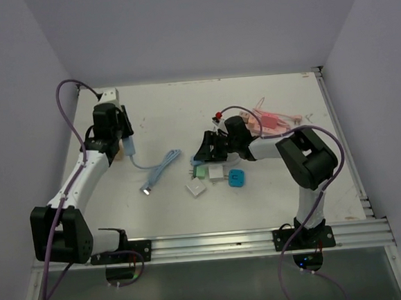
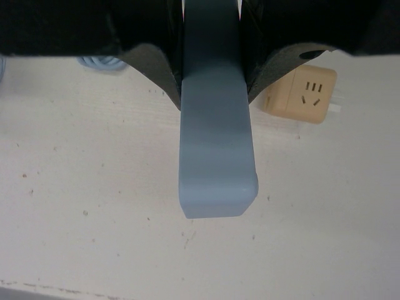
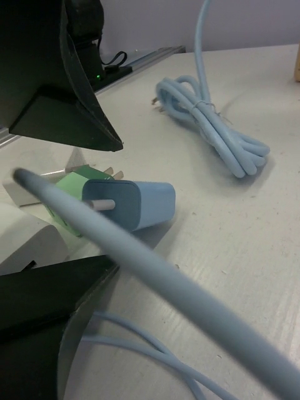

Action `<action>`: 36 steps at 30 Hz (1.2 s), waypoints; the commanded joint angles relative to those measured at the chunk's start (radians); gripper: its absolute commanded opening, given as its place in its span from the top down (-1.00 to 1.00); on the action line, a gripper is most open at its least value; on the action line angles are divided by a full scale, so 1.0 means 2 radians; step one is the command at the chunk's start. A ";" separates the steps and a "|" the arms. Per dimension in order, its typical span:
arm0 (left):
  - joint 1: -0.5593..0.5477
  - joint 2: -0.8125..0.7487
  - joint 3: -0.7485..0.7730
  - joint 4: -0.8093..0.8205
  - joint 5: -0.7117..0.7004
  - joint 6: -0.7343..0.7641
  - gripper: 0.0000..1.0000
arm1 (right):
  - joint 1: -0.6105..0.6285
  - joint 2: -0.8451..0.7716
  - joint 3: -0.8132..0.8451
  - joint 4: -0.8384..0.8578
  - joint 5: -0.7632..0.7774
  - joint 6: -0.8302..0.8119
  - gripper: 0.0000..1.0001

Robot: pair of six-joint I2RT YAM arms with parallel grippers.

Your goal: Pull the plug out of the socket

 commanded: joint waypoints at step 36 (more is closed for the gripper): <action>0.037 0.359 0.330 0.004 -0.103 0.097 0.75 | 0.001 -0.222 -0.107 0.009 0.045 -0.118 -0.98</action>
